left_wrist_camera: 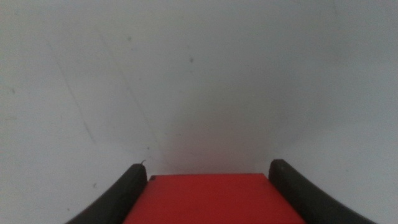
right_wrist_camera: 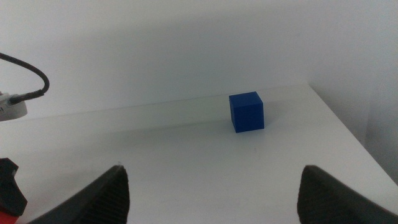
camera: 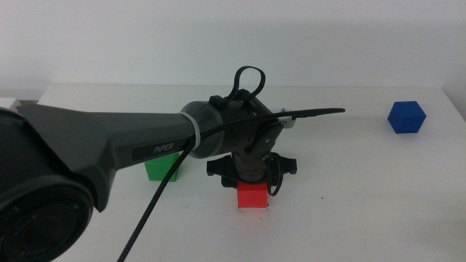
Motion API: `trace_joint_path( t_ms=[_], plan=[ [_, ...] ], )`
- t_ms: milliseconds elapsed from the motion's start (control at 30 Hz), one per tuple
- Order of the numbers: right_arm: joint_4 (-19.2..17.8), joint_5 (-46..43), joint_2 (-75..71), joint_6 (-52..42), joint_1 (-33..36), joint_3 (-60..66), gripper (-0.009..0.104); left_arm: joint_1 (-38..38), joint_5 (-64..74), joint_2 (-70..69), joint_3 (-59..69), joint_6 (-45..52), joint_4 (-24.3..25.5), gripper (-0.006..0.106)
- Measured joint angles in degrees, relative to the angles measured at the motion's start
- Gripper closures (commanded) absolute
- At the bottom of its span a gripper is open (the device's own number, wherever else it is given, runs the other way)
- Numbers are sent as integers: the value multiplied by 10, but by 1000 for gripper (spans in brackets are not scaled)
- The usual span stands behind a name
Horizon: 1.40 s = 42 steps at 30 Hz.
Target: Stack red cubes first, then green, then blue cubes in a specific spot.
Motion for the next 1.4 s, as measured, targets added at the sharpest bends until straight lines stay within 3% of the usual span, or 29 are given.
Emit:
trace_joint_path(
  t_ms=[100,333,367,600,833,1033,1100,1267,1400],
  plan=[
    [0,0,0,0,0,0,2,0,0,3,0,0,-2,99],
    [0,0,0,0,0,0,2,0,0,8,0,0,8,74],
    [0,0,0,0,0,0,2,0,-1,8,0,0,8,57],
    [0,0,0,0,0,0,2,0,-15,8,0,1,13,9],
    [0,0,0,0,0,0,2,1,6,-22,0,11,29,7],
    [0,0,0,0,0,0,2,66,123,-195,-12,84,75,7],
    [0,0,0,0,0,0,2,110,152,-221,-13,137,56,7],
    [0,0,0,0,0,0,2,225,174,-203,-13,275,-50,7],
    [0,0,0,0,0,0,2,250,147,-151,-12,322,-80,7]
  ],
)
